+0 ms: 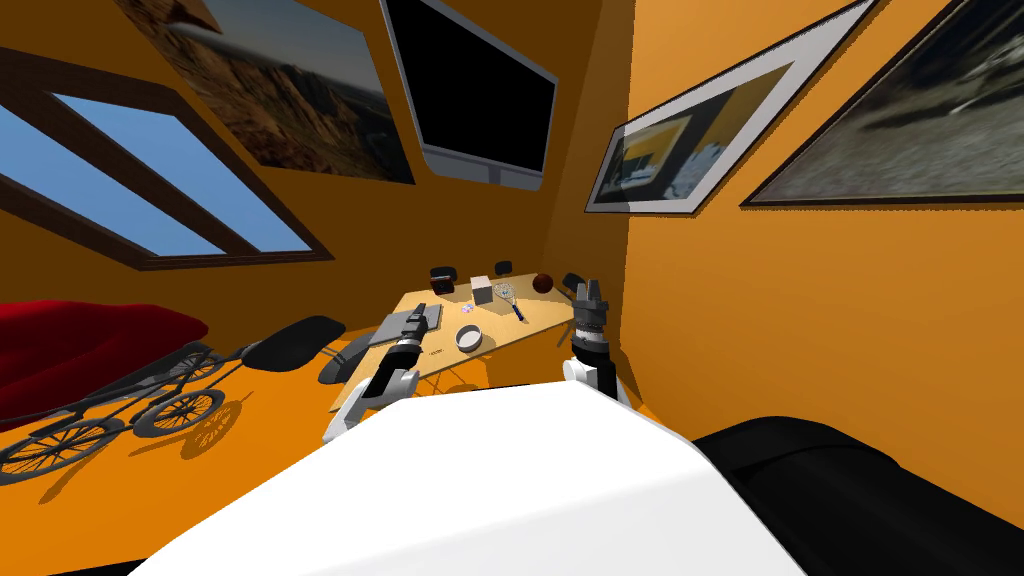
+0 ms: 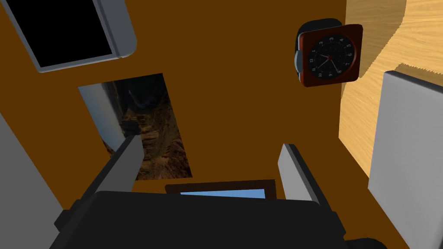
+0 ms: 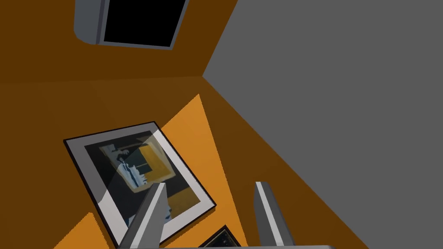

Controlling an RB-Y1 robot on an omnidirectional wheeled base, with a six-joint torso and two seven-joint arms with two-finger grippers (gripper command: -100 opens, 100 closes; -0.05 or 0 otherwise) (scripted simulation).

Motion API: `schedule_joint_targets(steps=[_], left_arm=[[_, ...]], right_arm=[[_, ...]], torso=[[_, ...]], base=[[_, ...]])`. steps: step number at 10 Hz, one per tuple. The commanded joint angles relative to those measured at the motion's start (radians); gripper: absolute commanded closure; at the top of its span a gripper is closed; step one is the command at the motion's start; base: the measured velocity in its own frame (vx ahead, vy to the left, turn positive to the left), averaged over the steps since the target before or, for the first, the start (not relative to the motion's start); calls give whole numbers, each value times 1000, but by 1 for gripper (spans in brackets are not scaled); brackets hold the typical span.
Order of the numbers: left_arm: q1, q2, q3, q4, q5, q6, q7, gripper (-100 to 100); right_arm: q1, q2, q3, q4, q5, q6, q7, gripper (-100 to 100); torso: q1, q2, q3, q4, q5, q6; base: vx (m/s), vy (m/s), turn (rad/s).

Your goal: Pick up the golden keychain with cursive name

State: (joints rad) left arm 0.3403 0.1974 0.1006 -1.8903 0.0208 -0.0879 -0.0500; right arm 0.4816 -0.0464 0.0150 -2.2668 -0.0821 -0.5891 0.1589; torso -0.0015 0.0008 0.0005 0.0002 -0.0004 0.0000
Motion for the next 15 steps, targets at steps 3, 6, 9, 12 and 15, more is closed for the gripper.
schedule_joint_targets(steps=[3,6,9,12,15], left_arm=[[-59,41,17,98,16,95,33,-100],[-87,60,24,160,23,142,49,-100],[-142,99,38,240,38,234,82,-100],[-169,118,43,307,45,284,99,-100],[-196,137,49,393,52,331,116,-100]], right_arm=[[0,0,0,0,0,0,0,0],[0,0,0,0,0,0,0,0],[0,0,0,0,0,0,0,0],[0,0,0,0,0,0,0,0],[0,0,0,0,0,0,0,0]], torso=[[0,0,0,0,0,0],[0,0,0,0,0,0],[0,0,0,0,0,0],[1,-1,0,0,0,0],[0,0,0,0,0,0]], base=[[-13,-27,-54],[-7,-26,-46],[-8,-27,-71],[-2,-14,-45],[-6,-20,-69]])
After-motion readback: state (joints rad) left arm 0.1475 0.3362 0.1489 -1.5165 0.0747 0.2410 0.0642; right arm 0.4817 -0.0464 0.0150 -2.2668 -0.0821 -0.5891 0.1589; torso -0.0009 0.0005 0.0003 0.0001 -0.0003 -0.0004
